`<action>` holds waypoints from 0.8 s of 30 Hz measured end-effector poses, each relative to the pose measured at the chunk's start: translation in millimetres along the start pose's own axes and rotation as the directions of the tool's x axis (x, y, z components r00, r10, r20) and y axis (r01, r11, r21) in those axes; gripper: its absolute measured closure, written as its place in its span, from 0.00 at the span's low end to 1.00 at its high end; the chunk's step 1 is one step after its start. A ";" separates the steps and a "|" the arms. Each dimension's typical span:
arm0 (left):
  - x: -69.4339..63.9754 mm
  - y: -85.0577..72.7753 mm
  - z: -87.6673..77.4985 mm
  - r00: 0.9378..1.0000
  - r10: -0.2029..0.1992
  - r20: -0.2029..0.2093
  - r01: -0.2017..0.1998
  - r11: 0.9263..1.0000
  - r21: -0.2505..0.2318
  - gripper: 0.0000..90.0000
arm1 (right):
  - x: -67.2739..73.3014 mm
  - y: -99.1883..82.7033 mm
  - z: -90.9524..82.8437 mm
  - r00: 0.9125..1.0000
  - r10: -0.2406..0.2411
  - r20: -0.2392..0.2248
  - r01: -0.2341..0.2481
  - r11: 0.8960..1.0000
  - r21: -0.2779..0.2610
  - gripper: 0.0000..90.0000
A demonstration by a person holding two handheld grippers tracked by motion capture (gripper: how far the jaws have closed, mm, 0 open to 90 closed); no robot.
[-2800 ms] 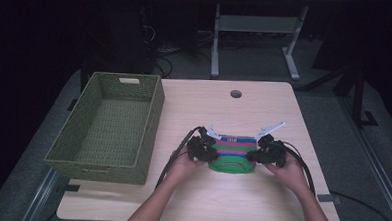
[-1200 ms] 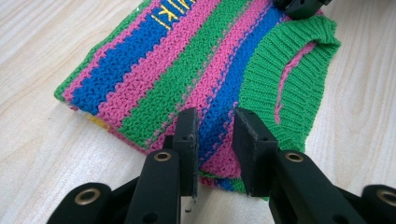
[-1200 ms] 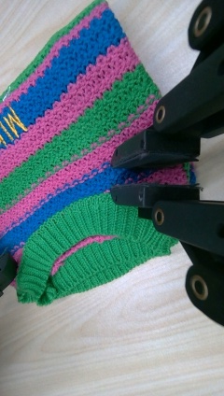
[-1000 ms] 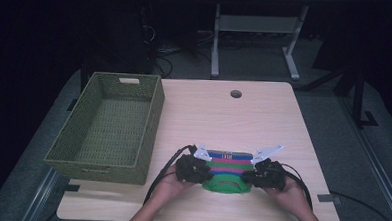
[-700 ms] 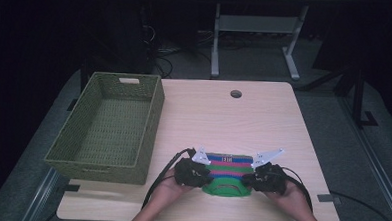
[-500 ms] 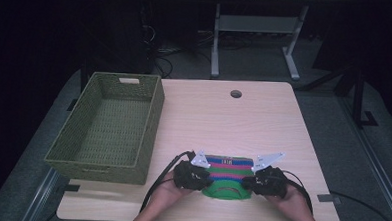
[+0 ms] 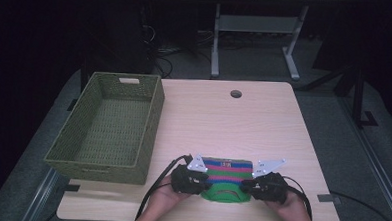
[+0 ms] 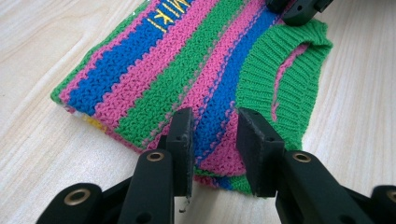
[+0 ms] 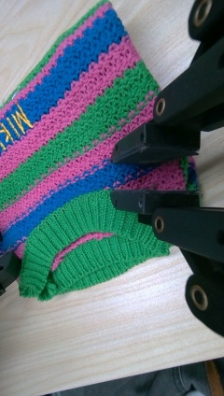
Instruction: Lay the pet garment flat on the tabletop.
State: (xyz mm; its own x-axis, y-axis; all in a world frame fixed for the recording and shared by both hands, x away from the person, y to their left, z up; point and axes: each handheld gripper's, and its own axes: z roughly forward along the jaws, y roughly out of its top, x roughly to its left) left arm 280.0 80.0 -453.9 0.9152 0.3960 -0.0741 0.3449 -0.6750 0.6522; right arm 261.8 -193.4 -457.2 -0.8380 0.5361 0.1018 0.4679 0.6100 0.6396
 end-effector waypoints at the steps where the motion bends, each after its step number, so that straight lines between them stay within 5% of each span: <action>1: -0.2 0.4 -0.9 1.000 0.001 -0.003 -0.001 1.000 0.002 0.71 | 0.5 0.0 0.0 1.000 -0.004 0.004 0.004 1.000 -0.001 0.82; 3: -2.1 1.8 -3.2 1.000 -0.003 -0.024 0.003 1.000 -0.004 0.64 | 0.3 0.0 -2.2 1.000 -0.008 0.007 0.008 1.000 -0.011 0.71; 6: -5.4 2.9 -7.6 0.999 0.017 -0.042 -0.018 1.000 -0.024 0.56 | 0.0 -1.8 -10.3 1.000 -0.012 0.004 0.012 0.999 -0.049 0.68; 10: -5.2 4.0 -9.7 0.999 0.034 -0.003 -0.034 0.998 -0.050 0.53 | -1.9 -5.7 -18.3 0.999 -0.028 -0.021 0.027 0.997 -0.076 0.68; 18: -7.4 4.3 -12.9 0.996 0.054 0.067 -0.049 0.996 -0.074 0.57 | -1.8 -7.4 -22.2 0.996 -0.055 -0.076 0.049 0.996 -0.078 0.66; 24: -6.2 3.8 -12.7 0.995 0.066 0.078 -0.062 0.996 -0.059 0.62 | 4.9 -5.2 -16.7 0.993 -0.083 -0.087 0.080 0.996 -0.042 0.67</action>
State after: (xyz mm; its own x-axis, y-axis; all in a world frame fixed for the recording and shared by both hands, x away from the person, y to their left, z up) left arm 273.0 82.9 -441.4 0.9495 0.3009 -0.0890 0.2748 -0.6606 0.6986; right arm 250.6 -203.7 -447.3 -0.8952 0.4310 0.1138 0.3872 0.6255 0.6773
